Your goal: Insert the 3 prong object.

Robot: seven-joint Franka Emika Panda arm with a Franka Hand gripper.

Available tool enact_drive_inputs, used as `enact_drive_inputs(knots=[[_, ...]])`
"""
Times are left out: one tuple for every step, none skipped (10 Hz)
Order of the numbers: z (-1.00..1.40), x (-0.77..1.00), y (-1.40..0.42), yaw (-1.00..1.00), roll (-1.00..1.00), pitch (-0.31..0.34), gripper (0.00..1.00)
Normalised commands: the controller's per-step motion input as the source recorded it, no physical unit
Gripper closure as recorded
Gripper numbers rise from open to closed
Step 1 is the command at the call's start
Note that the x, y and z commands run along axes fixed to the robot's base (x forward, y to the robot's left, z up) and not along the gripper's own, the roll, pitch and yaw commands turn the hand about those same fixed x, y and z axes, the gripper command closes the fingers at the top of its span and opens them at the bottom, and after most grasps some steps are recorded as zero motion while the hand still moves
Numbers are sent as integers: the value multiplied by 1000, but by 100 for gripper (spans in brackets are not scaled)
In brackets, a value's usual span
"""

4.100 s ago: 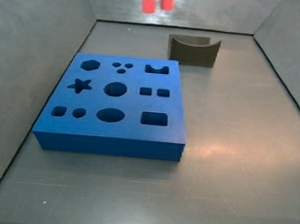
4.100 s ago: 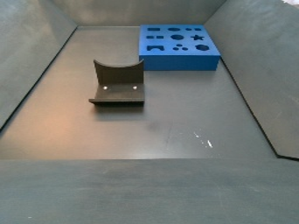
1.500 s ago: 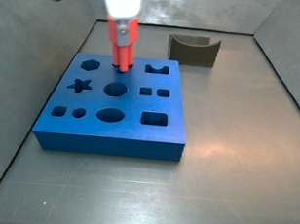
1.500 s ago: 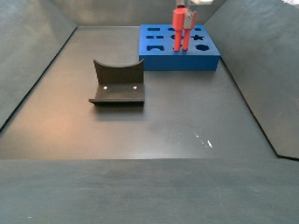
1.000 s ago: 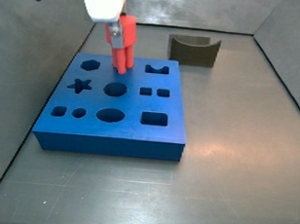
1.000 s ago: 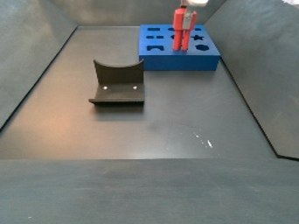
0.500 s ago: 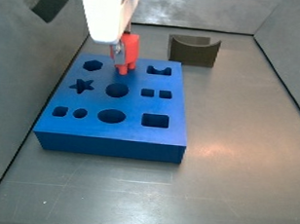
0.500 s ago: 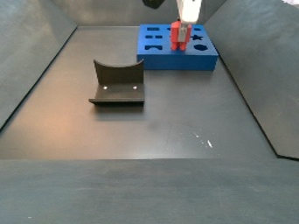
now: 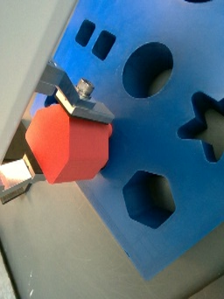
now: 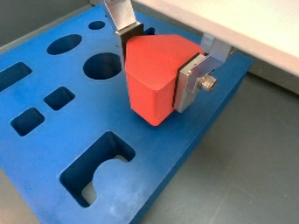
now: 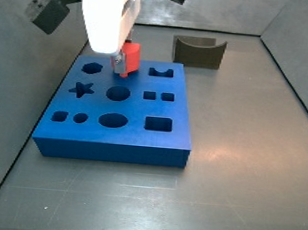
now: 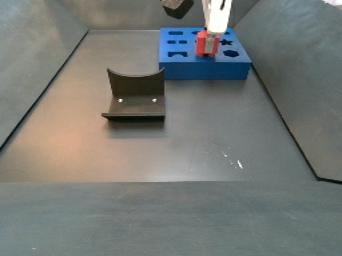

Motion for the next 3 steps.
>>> enact_drive_inputs(knots=[[-131, 11, 0, 0, 0, -20, 100], [0, 0, 0, 0, -40, 0, 100], [0, 0, 0, 0, 0, 0, 100]])
